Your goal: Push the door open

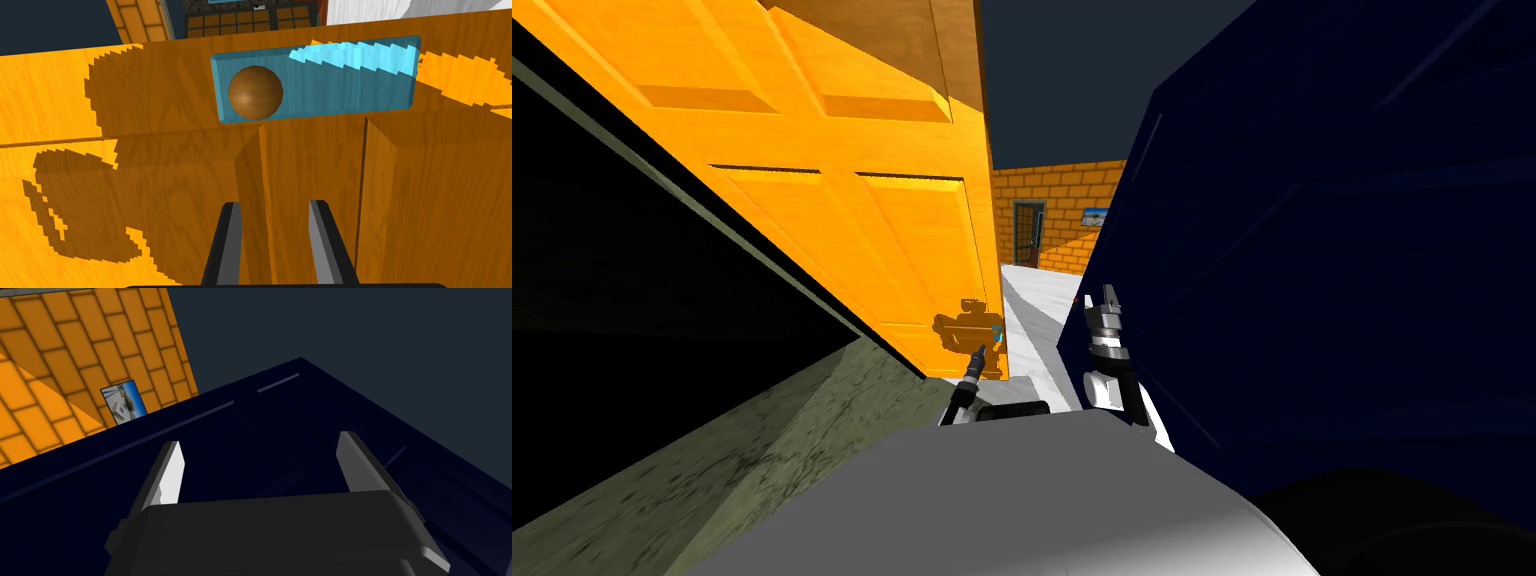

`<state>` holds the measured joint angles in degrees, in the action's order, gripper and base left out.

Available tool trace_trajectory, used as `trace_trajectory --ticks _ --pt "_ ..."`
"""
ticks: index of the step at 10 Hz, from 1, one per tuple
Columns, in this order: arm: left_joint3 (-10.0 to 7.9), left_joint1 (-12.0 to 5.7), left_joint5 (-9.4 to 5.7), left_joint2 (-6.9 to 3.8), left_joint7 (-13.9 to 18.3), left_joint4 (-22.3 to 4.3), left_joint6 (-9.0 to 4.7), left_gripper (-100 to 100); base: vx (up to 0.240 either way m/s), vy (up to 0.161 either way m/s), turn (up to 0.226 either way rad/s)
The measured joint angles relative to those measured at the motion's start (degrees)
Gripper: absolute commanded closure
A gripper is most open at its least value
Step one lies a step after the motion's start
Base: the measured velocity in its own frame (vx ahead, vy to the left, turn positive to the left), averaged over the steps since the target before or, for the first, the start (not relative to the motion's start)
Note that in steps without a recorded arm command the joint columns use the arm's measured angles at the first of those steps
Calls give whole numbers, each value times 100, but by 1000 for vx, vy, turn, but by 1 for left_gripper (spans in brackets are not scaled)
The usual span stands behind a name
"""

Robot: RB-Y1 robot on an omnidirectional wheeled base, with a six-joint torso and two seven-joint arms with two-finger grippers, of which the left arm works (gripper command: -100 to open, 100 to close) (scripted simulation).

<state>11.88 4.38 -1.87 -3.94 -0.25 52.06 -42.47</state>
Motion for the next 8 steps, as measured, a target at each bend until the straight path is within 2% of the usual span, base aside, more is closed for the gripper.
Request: trace_trajectory --ticks 2,3,8 --pt "27 44 -10 52 14 57 18 -100 -249 -56 47" --pt "38 58 -15 101 17 95 40 -100 -99 -20 5" --pt "5 47 -26 60 1 41 -23 -100 158 -26 -20"
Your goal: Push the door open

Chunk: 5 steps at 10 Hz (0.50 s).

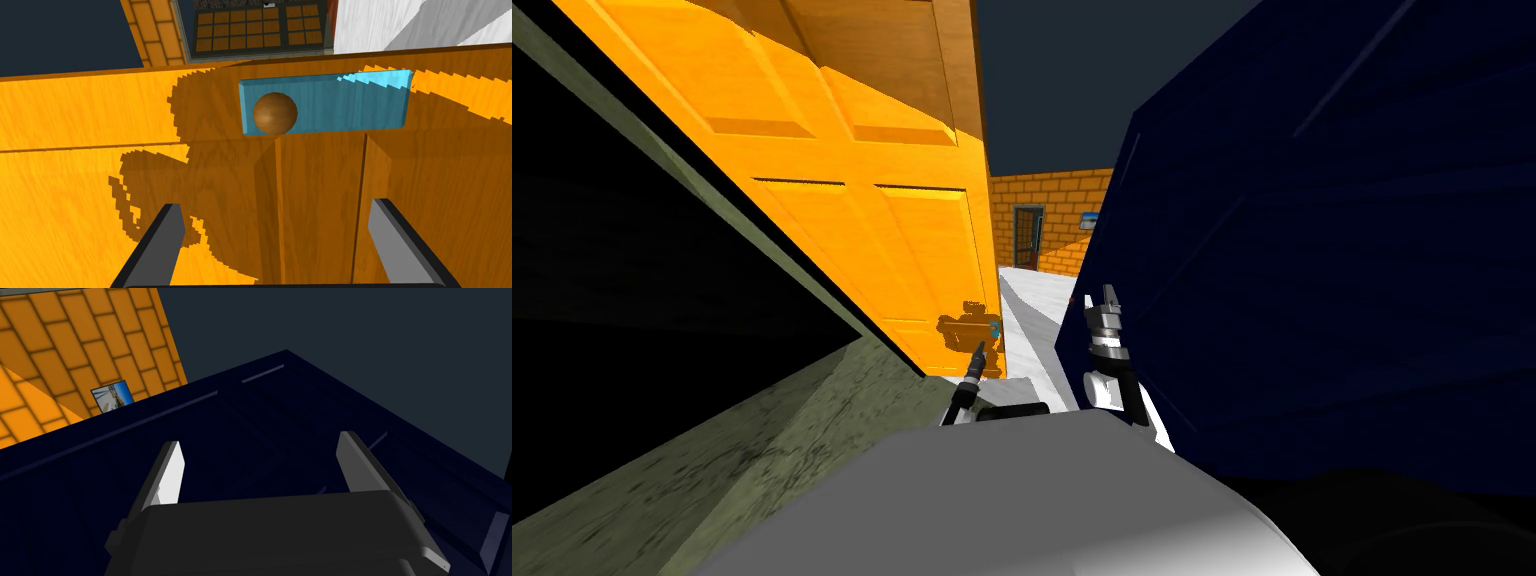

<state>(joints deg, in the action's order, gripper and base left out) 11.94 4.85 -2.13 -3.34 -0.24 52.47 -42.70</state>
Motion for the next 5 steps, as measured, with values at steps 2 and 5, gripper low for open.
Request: trace_trajectory --ticks 2,5 --pt "-24 -7 -7 -6 -12 -32 -44 -100 202 -56 -29" --pt "-62 -18 -19 23 -35 -85 -120 -100 200 -21 -24"
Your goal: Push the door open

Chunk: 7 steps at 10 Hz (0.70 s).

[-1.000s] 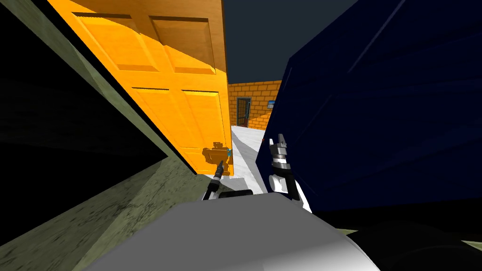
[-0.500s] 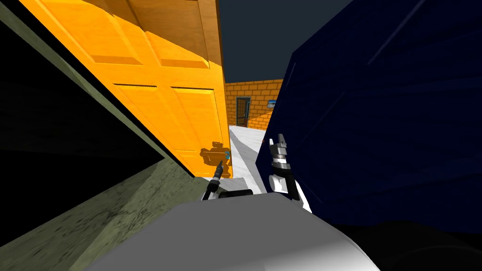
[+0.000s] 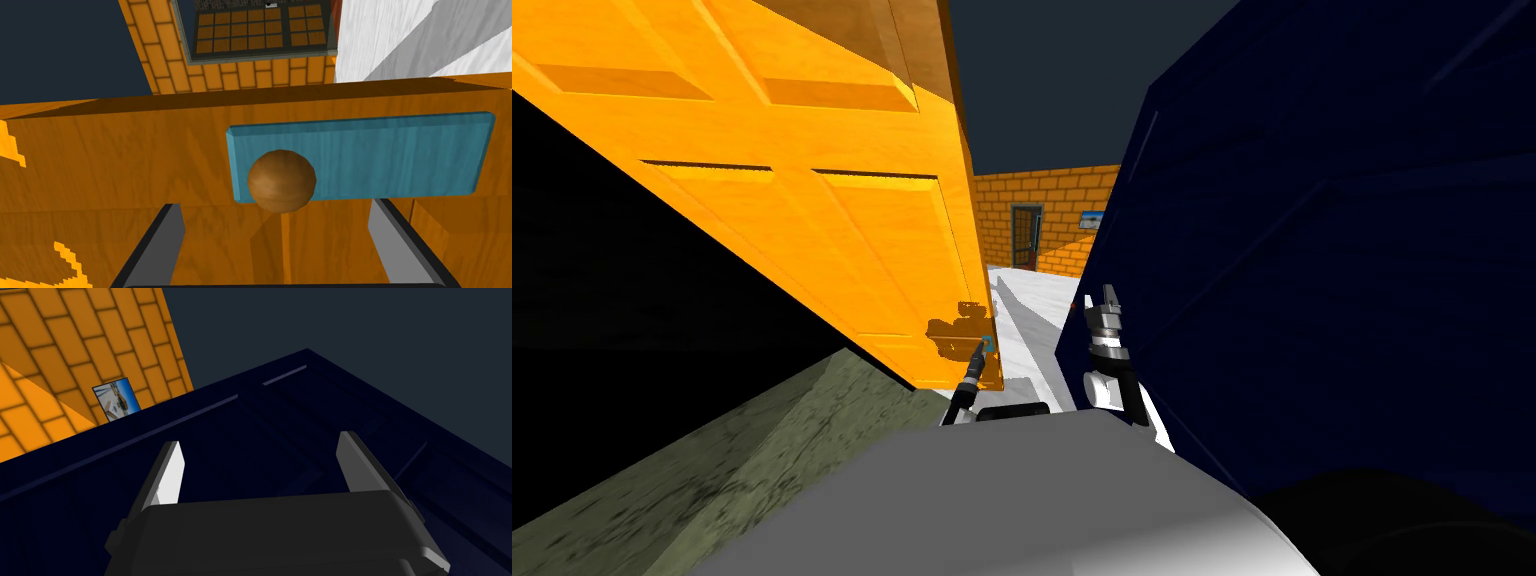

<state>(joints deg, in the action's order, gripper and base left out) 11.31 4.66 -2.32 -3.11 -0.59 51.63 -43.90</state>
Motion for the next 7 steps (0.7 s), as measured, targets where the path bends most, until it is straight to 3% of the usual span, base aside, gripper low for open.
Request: trace_trajectory --ticks 2,3,7 --pt "-22 -8 -7 36 -12 -32 -44 -100 126 -12 -7" --pt "-17 -3 -5 42 -12 -31 -57 100 -17 0 -4" --pt "-21 -7 -5 36 -14 -39 -32 100 -15 2 -2"
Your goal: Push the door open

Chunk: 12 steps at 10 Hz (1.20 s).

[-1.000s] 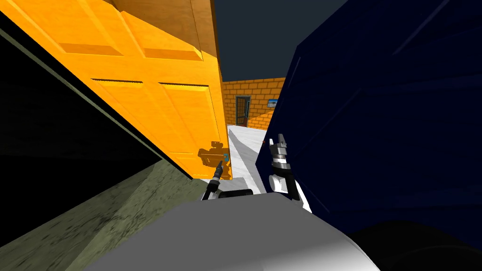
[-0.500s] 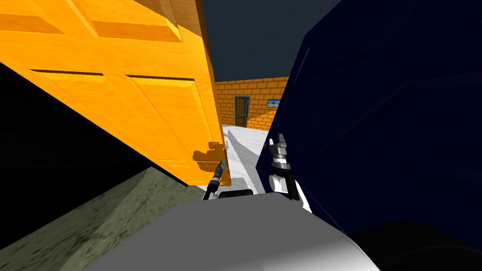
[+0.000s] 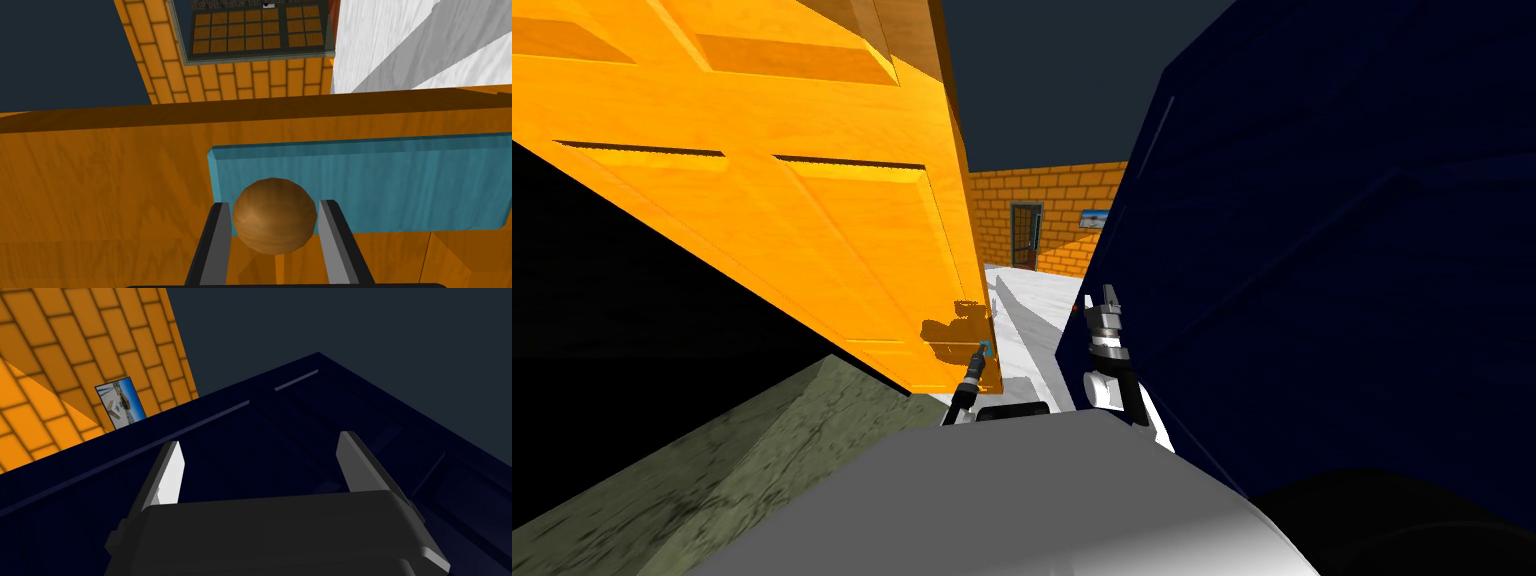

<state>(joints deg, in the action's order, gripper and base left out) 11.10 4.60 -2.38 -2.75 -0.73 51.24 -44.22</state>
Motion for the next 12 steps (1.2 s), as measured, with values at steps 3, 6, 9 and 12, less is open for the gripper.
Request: trace_trajectory --ticks 3,6,9,12 --pt "2 -11 -34 -18 -23 -58 15 100 80 -16 33" --pt "-23 55 -140 -73 -149 41 92 100 175 -24 65" --pt "-156 -70 -284 -153 -242 -47 30 -100 -12 -51 84" --pt "-160 -44 -308 -124 -230 18 101 -100 -227 -47 54"
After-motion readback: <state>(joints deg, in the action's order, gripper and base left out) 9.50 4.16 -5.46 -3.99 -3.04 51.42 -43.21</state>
